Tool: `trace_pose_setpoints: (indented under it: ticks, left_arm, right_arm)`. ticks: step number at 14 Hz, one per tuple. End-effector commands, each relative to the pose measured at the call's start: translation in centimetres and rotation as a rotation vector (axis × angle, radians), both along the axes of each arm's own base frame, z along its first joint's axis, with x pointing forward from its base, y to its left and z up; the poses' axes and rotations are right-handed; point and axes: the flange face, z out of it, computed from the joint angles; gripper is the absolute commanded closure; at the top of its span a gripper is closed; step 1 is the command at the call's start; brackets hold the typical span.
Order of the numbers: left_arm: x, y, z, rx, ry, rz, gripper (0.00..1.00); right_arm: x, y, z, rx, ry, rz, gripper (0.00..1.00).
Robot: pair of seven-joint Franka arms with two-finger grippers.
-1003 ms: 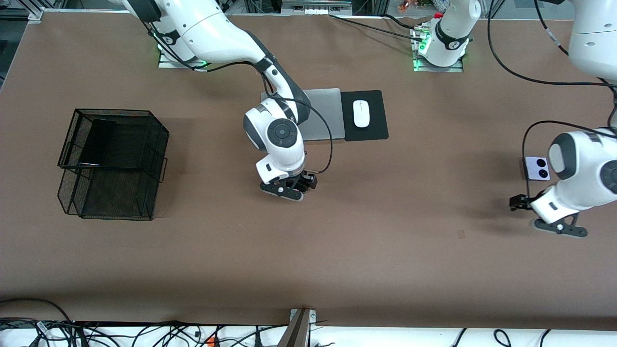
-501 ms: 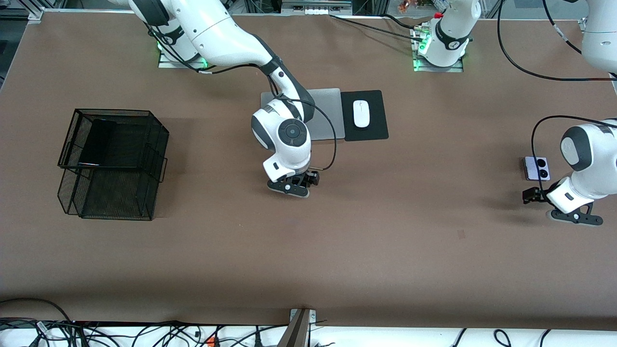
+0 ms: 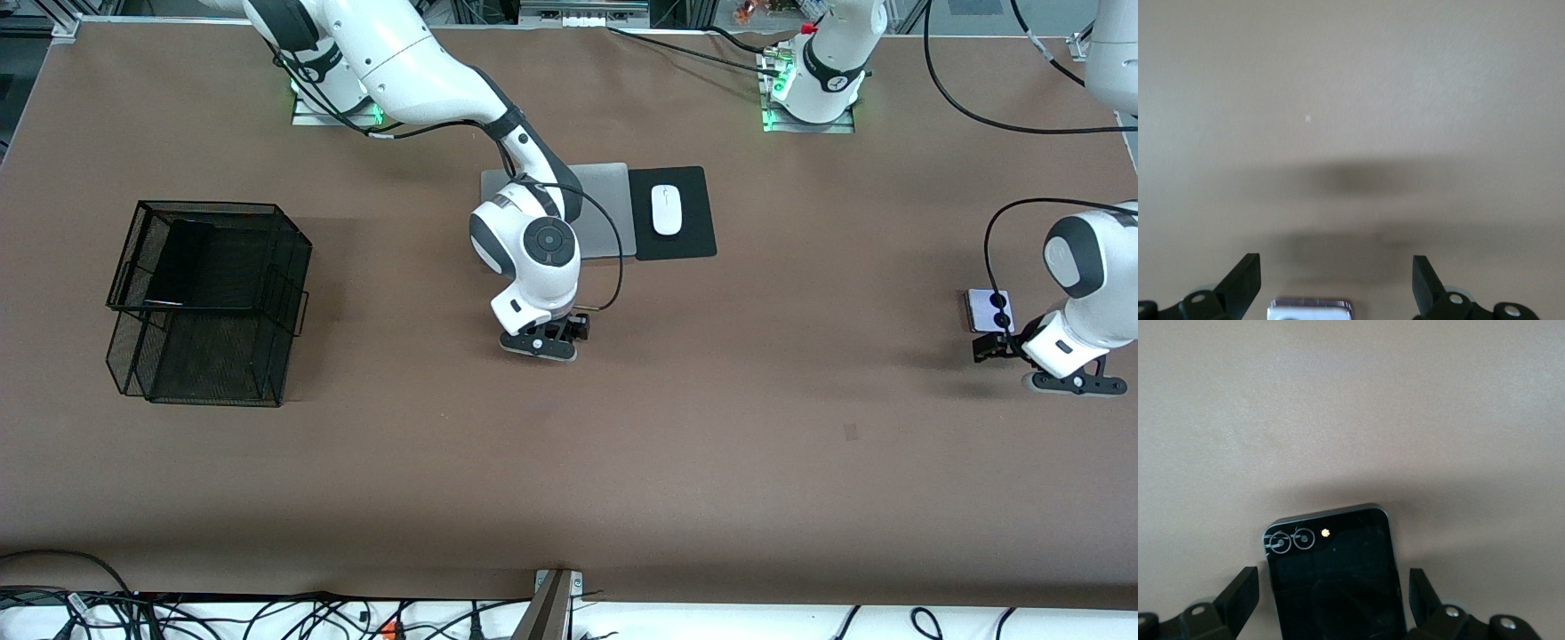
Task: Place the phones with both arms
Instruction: 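Grasp the flip phone with the right gripper while the left grasps the white phone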
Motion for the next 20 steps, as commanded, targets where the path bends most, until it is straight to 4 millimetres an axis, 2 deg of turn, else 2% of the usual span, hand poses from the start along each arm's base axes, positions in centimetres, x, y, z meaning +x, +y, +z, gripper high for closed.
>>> trace_pose_setpoints:
  ticks: [1, 4, 6, 7, 12, 18, 20]
  left_arm:
    - [-3.6, 1.8, 0.3, -0.005, 0.019, 0.070, 0.00]
    - [-5.1, 3.5, 0.9, -0.005, 0.018, 0.109, 0.00]
    - [-5.8, 3.5, 0.6, -0.010, 0.026, 0.117, 0.00]
    - [-6.2, 3.2, -0.2, -0.016, 0.041, 0.115, 0.00]
    - [-8.4, 1.8, -3.2, -0.034, 0.052, 0.104, 0.00]
    - [-9.0, 2.3, -4.6, -0.007, 0.092, 0.002, 0.00]
    - [-9.3, 3.1, -4.8, -0.011, 0.098, -0.041, 0.00]
  right_arm:
    - [0.1, 0.4, -0.1, 0.021, -0.034, 0.038, 0.01]
    - [-0.3, -0.1, -1.5, 0.070, -0.075, 0.074, 0.01]
    - [-0.4, -0.5, -1.9, 0.072, -0.071, 0.089, 0.01]
    - [-0.5, -0.6, -2.0, 0.069, -0.069, 0.095, 0.01]
    - [-0.6, -0.2, -1.3, 0.074, -0.074, 0.107, 0.01]
    - [-0.5, -0.2, -0.7, 0.071, -0.076, 0.124, 0.01]
    - [-0.5, -0.2, -0.5, 0.072, -0.077, 0.131, 0.01]
